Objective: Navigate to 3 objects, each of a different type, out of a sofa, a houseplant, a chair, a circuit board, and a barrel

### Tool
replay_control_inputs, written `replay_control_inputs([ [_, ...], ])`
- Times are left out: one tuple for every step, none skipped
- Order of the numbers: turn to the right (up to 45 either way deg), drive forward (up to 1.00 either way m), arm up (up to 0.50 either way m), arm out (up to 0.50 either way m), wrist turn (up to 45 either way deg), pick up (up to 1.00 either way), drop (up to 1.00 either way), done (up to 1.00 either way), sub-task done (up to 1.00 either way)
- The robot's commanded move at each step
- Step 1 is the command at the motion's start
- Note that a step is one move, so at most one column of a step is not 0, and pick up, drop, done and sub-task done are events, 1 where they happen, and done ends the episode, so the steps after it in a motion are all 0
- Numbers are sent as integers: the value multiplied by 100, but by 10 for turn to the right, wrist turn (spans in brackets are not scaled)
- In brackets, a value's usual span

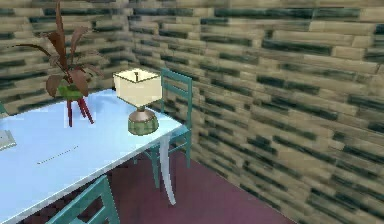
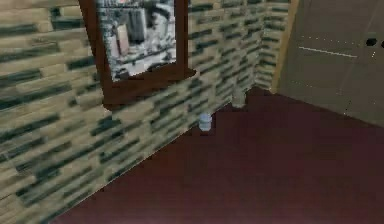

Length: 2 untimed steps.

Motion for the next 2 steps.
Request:
replay_control_inputs([
  [-300,0,0,0,0,0,0,0,0],
  [0,0,0,0,0,0,0,100,0],
])
